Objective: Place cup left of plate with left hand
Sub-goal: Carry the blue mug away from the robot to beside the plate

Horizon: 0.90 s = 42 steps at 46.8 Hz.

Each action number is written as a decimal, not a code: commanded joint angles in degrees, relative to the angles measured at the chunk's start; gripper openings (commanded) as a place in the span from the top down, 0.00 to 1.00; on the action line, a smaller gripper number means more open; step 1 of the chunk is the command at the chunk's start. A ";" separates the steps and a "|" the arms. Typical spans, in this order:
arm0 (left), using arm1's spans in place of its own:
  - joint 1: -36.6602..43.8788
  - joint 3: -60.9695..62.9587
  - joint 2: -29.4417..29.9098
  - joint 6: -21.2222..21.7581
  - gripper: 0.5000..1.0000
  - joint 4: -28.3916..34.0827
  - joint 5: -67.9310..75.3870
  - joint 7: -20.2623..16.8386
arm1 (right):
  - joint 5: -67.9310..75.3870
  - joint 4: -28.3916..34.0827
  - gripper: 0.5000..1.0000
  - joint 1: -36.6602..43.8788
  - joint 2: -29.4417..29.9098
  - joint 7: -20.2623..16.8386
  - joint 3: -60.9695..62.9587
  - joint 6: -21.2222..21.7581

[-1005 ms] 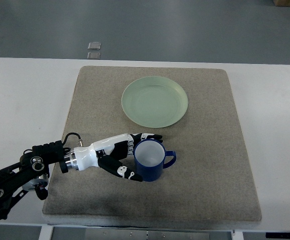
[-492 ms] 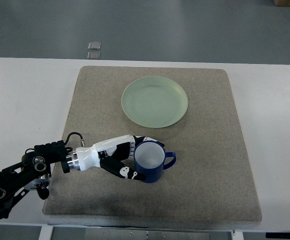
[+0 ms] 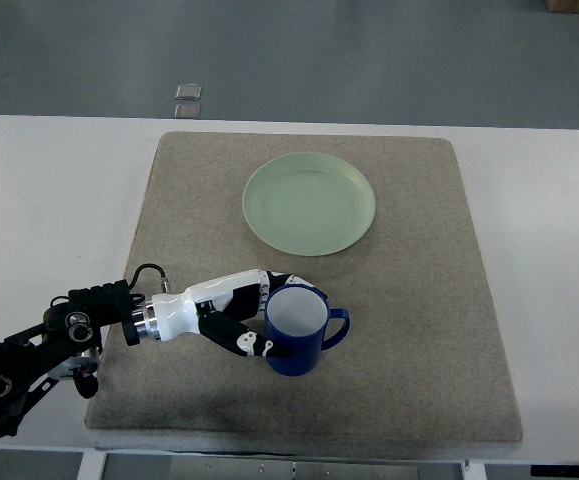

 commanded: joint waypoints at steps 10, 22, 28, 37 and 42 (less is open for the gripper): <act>-0.01 -5.32 0.98 0.00 1.00 -0.09 -0.73 -0.08 | 0.00 0.00 0.14 0.00 0.00 0.01 0.00 0.00; -1.33 -17.71 2.91 0.00 1.00 4.13 -1.08 -0.08 | 0.00 0.00 0.14 0.00 0.00 0.01 0.00 0.00; -3.00 -19.92 3.26 1.15 1.00 9.40 -1.00 -0.17 | 0.00 0.00 0.14 0.00 0.00 0.01 0.00 0.00; -3.70 -19.57 3.09 10.12 1.00 15.47 -1.26 -1.31 | 0.00 0.00 0.14 0.00 0.00 0.01 0.00 0.00; -3.17 -19.13 2.83 13.63 1.00 15.65 -1.35 -2.72 | 0.00 0.00 0.14 0.00 0.00 0.01 0.00 0.00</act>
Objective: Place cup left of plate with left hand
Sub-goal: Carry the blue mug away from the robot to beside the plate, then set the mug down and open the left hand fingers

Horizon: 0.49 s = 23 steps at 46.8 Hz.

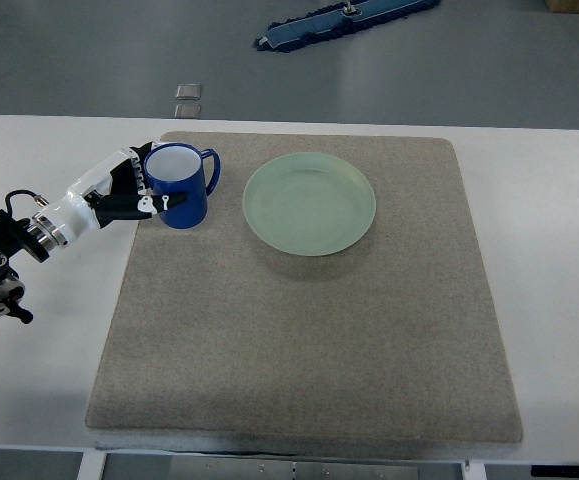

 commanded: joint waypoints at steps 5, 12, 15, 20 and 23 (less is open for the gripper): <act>0.54 0.30 -0.56 3.26 1.00 0.92 -0.04 -0.92 | 0.00 0.00 0.14 0.00 0.00 0.00 0.00 -0.01; 0.63 0.30 -1.00 3.53 1.00 2.85 -0.13 -1.01 | 0.00 0.00 0.14 0.00 0.00 0.00 0.00 -0.01; 0.72 0.21 -1.26 3.61 1.00 3.64 -0.39 -1.01 | 0.00 0.00 0.14 0.00 0.00 0.00 0.00 -0.01; 0.72 0.21 -2.05 3.61 1.00 4.70 -2.06 -1.01 | 0.00 0.00 0.14 0.00 0.00 0.00 0.00 -0.01; 0.72 0.21 -2.14 3.61 0.95 4.88 -2.50 -1.01 | 0.00 0.00 0.14 0.00 0.00 0.00 0.00 -0.01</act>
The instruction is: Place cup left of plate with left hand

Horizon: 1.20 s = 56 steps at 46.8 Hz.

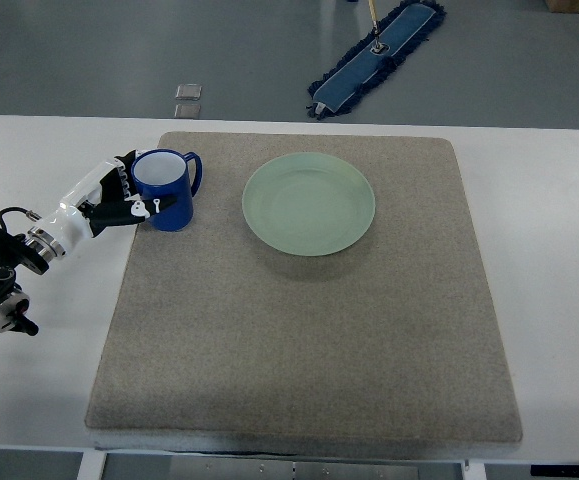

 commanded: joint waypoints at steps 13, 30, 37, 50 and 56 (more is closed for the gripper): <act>0.09 -0.02 -0.53 0.01 0.51 0.33 -0.67 0.10 | 0.00 0.00 0.14 -0.01 0.00 -0.08 0.00 0.00; 0.35 -0.02 -0.27 -0.87 0.01 -0.46 -0.67 0.10 | 0.00 0.00 0.14 -0.01 0.00 0.01 0.00 0.00; 0.53 -0.02 0.43 -0.96 0.01 -1.34 -2.60 0.10 | 0.00 0.00 0.14 -0.01 0.00 0.01 0.00 0.00; 0.44 0.07 3.25 -2.18 0.01 -3.10 -11.21 0.19 | 0.00 0.00 0.14 -0.01 0.00 0.01 0.00 0.00; 0.17 -0.37 4.56 -7.10 0.00 -3.28 -14.81 0.80 | 0.00 0.00 0.14 -0.01 0.00 0.01 0.00 0.00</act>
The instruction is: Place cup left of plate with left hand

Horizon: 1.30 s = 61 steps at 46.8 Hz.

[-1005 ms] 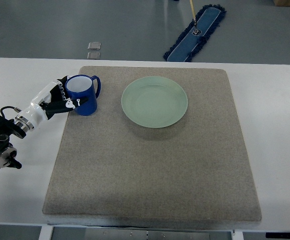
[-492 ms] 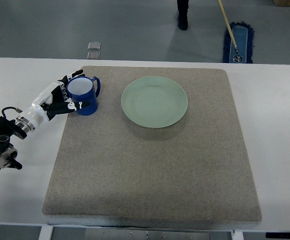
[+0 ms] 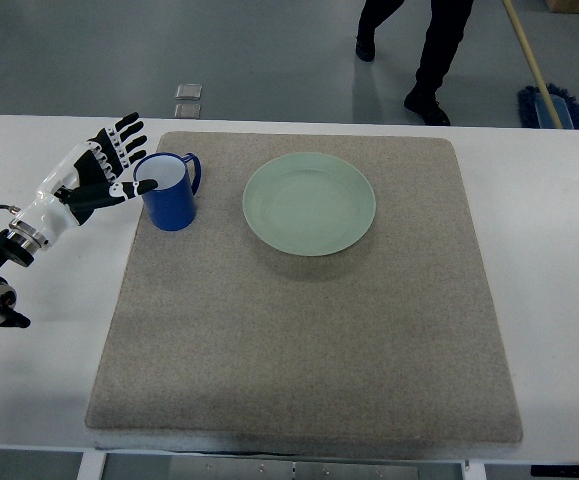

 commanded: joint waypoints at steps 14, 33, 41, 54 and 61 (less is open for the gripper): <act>-3.40 0.16 6.80 -9.65 0.00 1.30 -18.21 7.74 | 0.00 0.00 0.14 -0.01 0.00 0.01 0.00 0.00; -9.38 -0.10 9.27 -10.46 0.00 10.79 -42.04 29.35 | 0.00 0.00 0.14 -0.01 0.00 0.01 0.00 0.00; -11.84 -0.63 9.35 -10.46 0.00 14.83 -48.10 37.62 | 0.00 0.00 0.14 -0.01 0.00 0.01 0.00 0.00; -13.34 -0.54 9.53 -10.46 0.00 15.89 -53.21 42.55 | 0.00 0.00 0.14 -0.01 0.00 0.01 0.00 0.00; -14.13 -0.45 8.92 -10.46 0.00 16.33 -53.29 42.64 | 0.00 0.00 0.14 -0.01 0.00 0.01 0.00 0.00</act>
